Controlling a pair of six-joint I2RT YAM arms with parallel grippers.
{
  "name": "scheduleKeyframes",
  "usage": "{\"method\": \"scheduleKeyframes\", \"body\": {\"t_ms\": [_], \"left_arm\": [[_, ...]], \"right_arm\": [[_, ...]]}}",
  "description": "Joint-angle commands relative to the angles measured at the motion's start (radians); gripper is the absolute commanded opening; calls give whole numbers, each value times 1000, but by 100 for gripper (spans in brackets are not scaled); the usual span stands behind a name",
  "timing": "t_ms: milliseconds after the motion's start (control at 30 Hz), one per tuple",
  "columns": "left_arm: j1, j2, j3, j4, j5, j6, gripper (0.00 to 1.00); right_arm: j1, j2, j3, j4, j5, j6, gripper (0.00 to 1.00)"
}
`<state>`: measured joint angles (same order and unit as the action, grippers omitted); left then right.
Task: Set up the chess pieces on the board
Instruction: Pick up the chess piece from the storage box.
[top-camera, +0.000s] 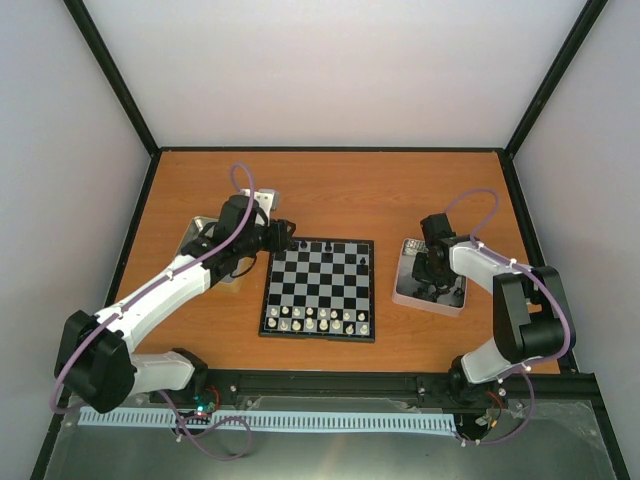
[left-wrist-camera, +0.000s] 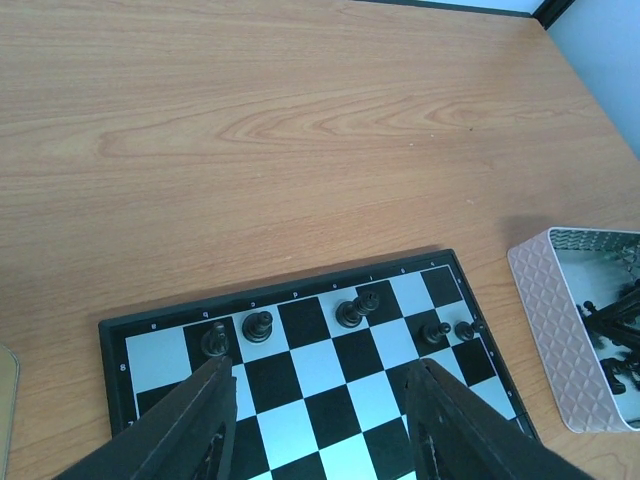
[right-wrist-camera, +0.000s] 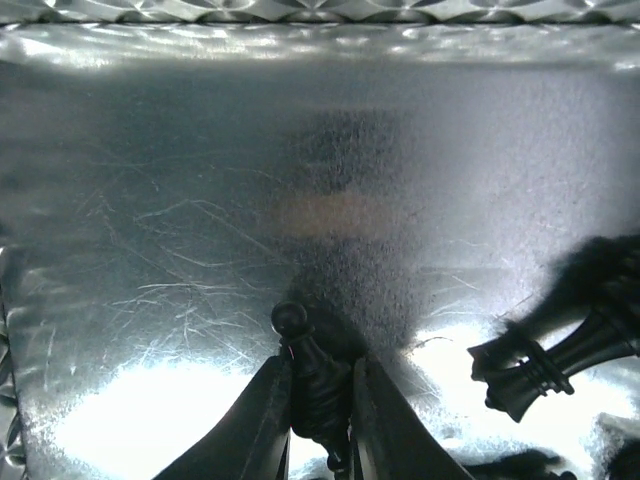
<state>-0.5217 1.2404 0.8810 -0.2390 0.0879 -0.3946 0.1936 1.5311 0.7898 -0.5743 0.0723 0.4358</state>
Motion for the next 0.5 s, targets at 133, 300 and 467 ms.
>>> {"method": "scheduleKeyframes", "body": {"t_ms": [133,300,467], "left_arm": [[-1,1,4,27,33,-16,48],[0,7,14,52,89,-34,48],[0,8,8,131,231,-68,50]], "right_arm": [[-5,-33,9,34,20,-7,11],[-5,-156,10,101,-69,-43,11],[-5,-310,-19,206,-282,-64,12]]}}
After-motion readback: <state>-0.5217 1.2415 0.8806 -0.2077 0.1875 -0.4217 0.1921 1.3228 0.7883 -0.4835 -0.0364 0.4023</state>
